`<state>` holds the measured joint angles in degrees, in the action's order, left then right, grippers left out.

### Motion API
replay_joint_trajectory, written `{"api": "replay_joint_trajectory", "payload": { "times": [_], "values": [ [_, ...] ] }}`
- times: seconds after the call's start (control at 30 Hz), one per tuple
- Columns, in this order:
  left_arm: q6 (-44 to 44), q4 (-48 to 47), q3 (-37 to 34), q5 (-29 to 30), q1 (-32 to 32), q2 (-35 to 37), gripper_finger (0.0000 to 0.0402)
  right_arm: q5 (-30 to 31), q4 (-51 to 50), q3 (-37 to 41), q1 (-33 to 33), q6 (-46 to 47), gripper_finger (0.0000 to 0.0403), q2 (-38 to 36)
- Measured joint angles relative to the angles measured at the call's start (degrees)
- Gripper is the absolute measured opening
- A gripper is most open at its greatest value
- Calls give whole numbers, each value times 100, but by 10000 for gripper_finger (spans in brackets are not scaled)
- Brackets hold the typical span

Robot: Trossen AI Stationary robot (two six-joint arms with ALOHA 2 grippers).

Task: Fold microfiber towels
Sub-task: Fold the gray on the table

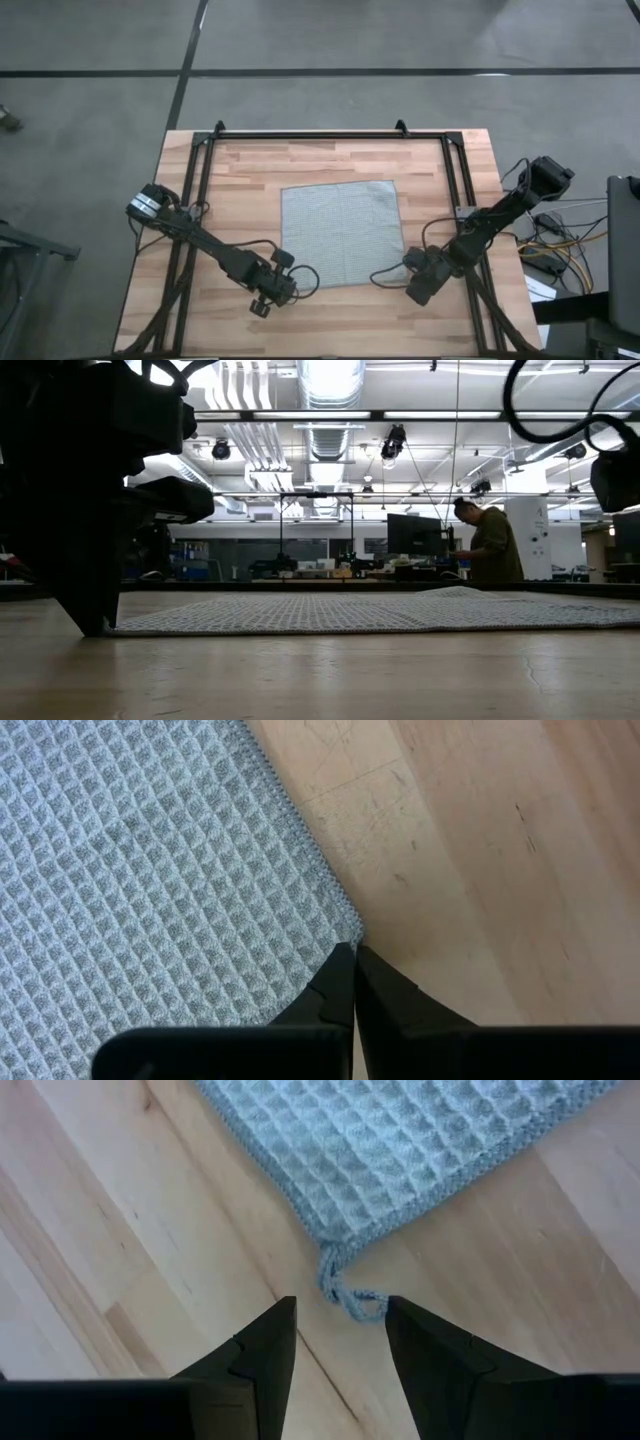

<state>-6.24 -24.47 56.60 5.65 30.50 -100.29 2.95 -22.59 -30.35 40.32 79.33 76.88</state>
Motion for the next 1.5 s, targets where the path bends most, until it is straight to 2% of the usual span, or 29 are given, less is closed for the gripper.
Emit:
{"api": "replay_joint_trajectory", "payload": {
  "times": [0.6,0.97,1.5],
  "values": [
    [-2,0,-2,-2,0,2,3,-36,-229,-5,2,-61,155,-39],
    [-2,-1,-2,-4,0,2,3,163,-273,-190,-9,-780,155,-35],
    [-26,0,-2,-15,0,2,3,321,-251,-214,-64,-677,155,-13]
  ]
}}
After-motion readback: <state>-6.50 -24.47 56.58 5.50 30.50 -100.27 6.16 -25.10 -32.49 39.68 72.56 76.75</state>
